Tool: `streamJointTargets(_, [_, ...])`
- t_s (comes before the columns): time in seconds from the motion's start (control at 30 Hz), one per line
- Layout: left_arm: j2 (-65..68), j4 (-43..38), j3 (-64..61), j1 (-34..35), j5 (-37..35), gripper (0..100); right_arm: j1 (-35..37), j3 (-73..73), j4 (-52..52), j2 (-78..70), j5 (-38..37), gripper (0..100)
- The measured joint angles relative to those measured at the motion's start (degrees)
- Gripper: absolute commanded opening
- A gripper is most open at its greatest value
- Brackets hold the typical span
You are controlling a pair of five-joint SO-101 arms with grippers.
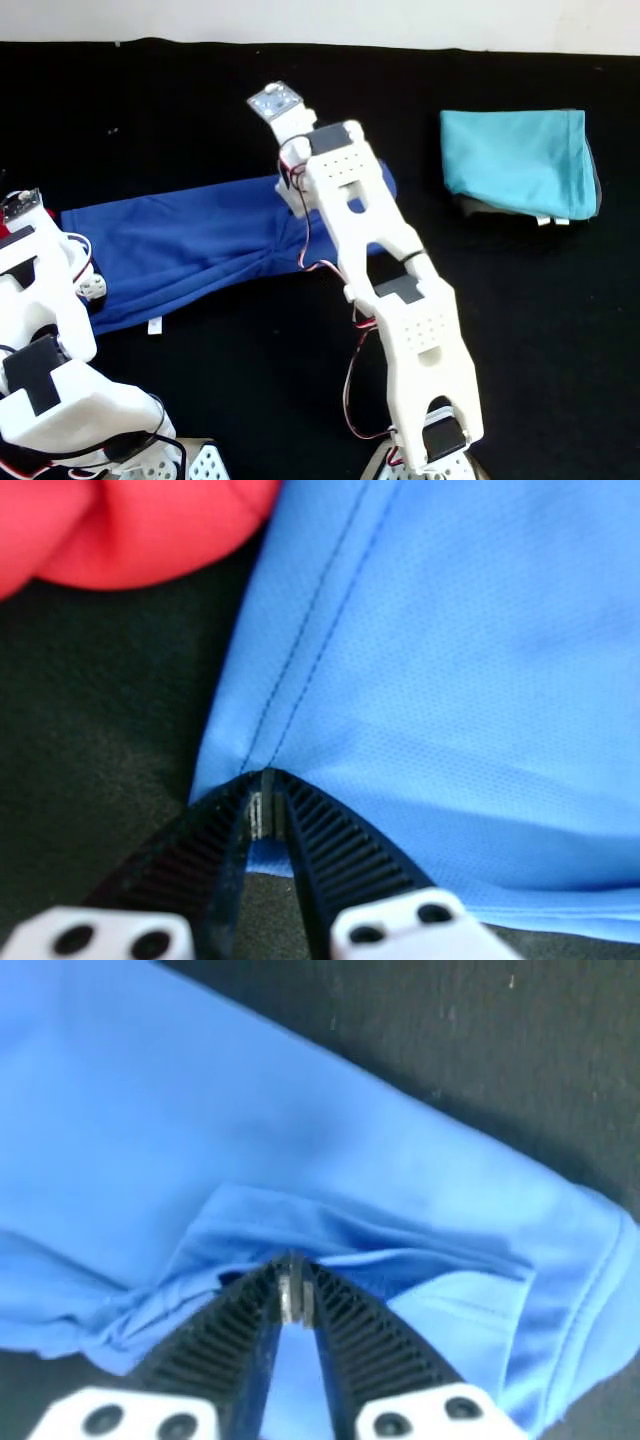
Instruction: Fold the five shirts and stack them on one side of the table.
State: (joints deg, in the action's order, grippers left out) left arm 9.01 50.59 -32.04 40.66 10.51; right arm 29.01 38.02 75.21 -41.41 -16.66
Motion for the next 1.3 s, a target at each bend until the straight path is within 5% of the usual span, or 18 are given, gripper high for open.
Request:
streamJointTargets(0.23, [0.00, 0.00, 0.00, 0.00, 0.00, 1, 0.00, -0.18, 0.53, 0.00, 2.37, 0.9])
streamJointTargets(0.6, [-8.35, 5.80, 7.12, 0.00, -0.18, 2, 0.09, 18.11, 16.88, 0.00, 2.64, 0.9])
streamJointTargets(0.93, [-1.41, 12.92, 16.79, 0.00, -0.18, 16, 0.09, 32.26, 25.14, 0.00, 2.64, 0.9])
streamJointTargets(1.3, [13.45, 18.64, 32.44, 3.87, 1.49, 16, -0.09, 20.04, 25.23, 17.05, 2.64, 0.9])
